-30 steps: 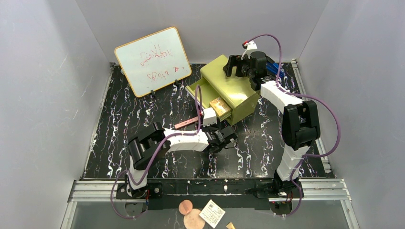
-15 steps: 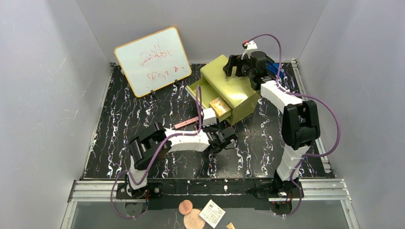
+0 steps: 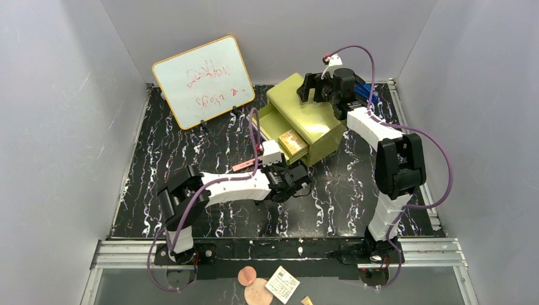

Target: Organize the makeup

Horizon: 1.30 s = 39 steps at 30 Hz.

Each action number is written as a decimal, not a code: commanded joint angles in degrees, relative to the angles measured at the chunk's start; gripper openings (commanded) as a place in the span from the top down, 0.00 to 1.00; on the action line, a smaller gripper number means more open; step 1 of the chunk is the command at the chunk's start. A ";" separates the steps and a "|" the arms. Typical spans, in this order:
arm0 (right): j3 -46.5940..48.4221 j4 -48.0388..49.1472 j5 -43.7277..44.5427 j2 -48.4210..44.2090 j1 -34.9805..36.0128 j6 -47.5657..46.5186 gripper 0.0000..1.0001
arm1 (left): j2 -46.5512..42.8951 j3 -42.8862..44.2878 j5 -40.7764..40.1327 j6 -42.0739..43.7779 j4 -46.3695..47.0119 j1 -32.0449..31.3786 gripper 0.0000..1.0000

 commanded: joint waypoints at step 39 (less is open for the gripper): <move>-5.15 -24.42 0.93 8.59 0.25 -3.21 0.01 | -9.23 21.75 -3.41 19.22 0.65 12.91 1.00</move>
